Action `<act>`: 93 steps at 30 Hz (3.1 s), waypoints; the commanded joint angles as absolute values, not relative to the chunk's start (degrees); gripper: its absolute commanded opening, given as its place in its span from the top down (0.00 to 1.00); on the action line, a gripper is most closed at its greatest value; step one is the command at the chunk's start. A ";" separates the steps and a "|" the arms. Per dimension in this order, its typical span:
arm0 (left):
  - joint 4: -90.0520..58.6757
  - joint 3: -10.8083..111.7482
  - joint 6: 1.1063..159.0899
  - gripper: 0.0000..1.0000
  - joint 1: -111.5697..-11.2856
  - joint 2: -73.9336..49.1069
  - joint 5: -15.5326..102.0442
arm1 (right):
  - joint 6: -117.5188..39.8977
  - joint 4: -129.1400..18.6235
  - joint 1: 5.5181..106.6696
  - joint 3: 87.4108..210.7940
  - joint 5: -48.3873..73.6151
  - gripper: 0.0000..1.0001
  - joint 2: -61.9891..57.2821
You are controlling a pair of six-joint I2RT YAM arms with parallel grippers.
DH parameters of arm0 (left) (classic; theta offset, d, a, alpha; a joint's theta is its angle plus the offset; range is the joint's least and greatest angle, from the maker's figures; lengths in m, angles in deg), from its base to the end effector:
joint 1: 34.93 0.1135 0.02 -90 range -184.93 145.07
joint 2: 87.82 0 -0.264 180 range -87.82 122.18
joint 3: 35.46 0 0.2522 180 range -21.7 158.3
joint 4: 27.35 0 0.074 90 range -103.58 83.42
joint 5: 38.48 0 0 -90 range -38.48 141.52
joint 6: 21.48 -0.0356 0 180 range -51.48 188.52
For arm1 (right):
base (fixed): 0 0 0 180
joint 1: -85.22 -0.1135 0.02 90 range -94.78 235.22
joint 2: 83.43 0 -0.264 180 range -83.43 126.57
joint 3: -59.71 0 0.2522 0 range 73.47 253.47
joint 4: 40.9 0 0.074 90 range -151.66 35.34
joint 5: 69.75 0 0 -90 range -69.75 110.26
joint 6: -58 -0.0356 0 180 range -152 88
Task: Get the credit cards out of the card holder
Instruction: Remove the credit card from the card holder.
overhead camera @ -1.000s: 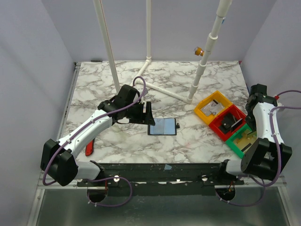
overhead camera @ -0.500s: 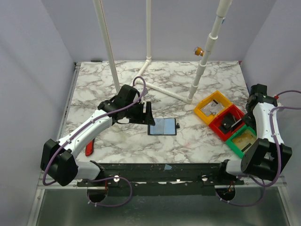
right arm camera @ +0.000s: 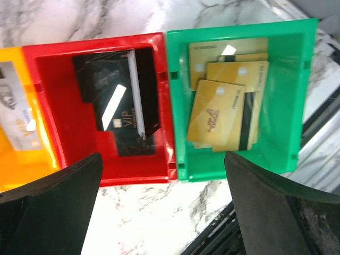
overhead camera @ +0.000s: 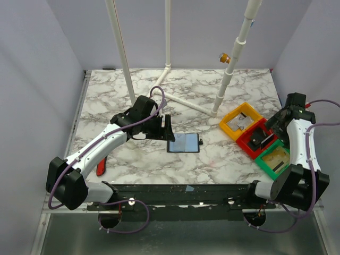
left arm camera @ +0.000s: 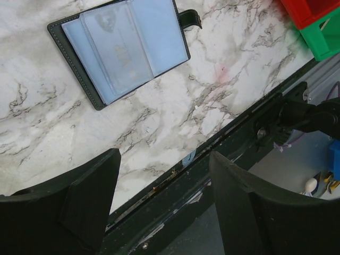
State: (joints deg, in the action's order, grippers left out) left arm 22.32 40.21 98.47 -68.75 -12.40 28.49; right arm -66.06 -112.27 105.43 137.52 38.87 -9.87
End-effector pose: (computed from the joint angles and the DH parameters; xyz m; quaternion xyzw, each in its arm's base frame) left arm 0.2209 -0.1647 0.2890 0.1002 0.9162 -0.3385 0.1896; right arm 0.2201 -0.0931 0.2861 0.4697 0.8461 -0.1338 0.2134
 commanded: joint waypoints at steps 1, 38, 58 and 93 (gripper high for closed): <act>22.32 40.35 98.05 0.30 -68.19 -12.84 29.81 | -64.28 -108.23 105.53 138.60 29.41 0.00 -12.27; 9.80 39.58 111.23 0.89 -68.94 3.41 35.76 | -73.62 -81.05 58.69 129.04 20.69 0.00 -2.03; 7.56 43.57 110.35 1.00 -69.99 15.47 35.27 | -75.77 -75.14 53.80 125.33 16.92 0.00 2.41; 6.37 49.31 113.25 1.00 -73.42 23.08 31.39 | -77.12 -77.04 50.09 126.69 22.78 0.16 1.85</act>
State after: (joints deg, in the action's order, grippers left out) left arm 7.02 48.08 112.27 -72.73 21.63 32.67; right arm -76.18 -75.15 51.92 124.32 18.60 3.33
